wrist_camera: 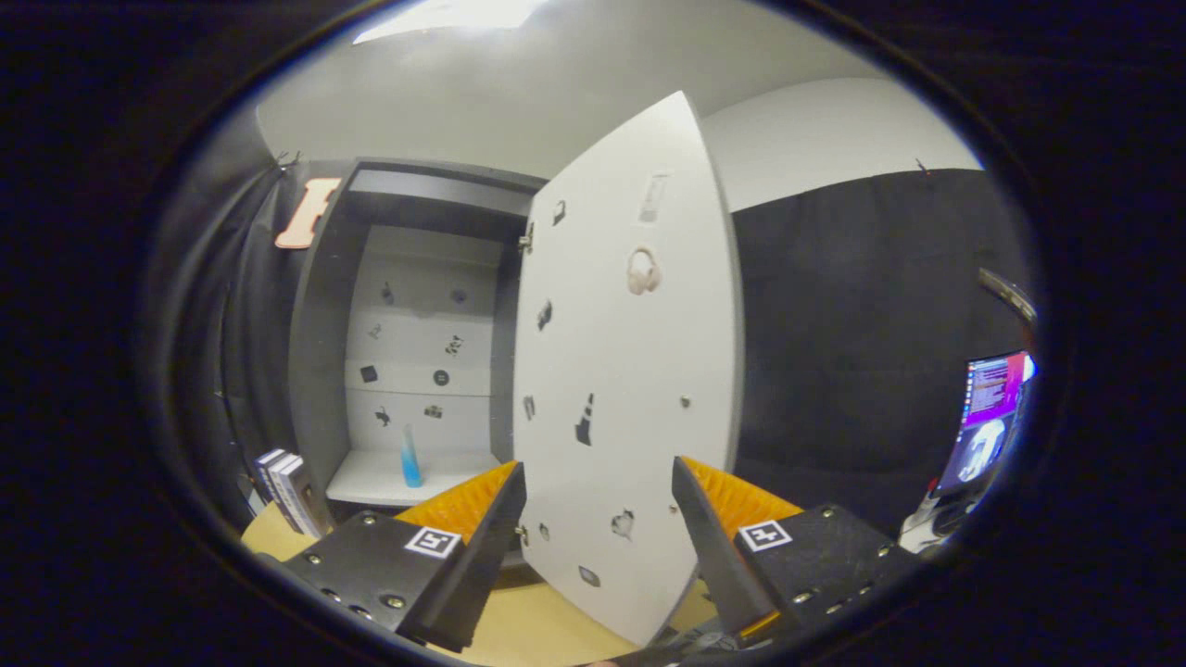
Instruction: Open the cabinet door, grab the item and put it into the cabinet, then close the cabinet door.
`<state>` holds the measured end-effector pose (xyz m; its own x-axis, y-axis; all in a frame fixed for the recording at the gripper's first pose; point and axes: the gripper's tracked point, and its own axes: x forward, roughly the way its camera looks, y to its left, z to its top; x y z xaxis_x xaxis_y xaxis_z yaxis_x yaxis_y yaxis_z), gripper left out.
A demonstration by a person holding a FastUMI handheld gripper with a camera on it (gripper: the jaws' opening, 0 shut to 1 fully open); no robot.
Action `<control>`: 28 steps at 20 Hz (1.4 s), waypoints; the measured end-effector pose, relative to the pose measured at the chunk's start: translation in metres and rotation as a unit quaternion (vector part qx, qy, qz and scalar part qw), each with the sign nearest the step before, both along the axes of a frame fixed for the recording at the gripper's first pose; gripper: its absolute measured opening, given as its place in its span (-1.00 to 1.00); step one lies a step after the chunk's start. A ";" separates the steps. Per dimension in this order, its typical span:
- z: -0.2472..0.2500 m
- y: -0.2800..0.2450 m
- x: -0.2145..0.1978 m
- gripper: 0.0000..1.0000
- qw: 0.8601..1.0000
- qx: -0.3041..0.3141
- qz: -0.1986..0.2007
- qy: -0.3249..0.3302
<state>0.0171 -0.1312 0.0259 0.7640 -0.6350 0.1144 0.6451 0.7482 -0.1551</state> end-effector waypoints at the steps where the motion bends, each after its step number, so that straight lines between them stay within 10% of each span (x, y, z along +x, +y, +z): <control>1: 0.002 -0.010 -0.011 0.87 1.000 0.000 -0.016 -0.006; 12: 0.017 -0.103 -0.095 0.87 0.988 -0.001 -0.145 -0.047; 28: -0.012 -0.140 -0.045 0.84 0.997 0.046 -0.068 0.001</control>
<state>-0.0277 -0.2714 0.0139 0.6710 -0.7398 0.0493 0.7406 0.6657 -0.0917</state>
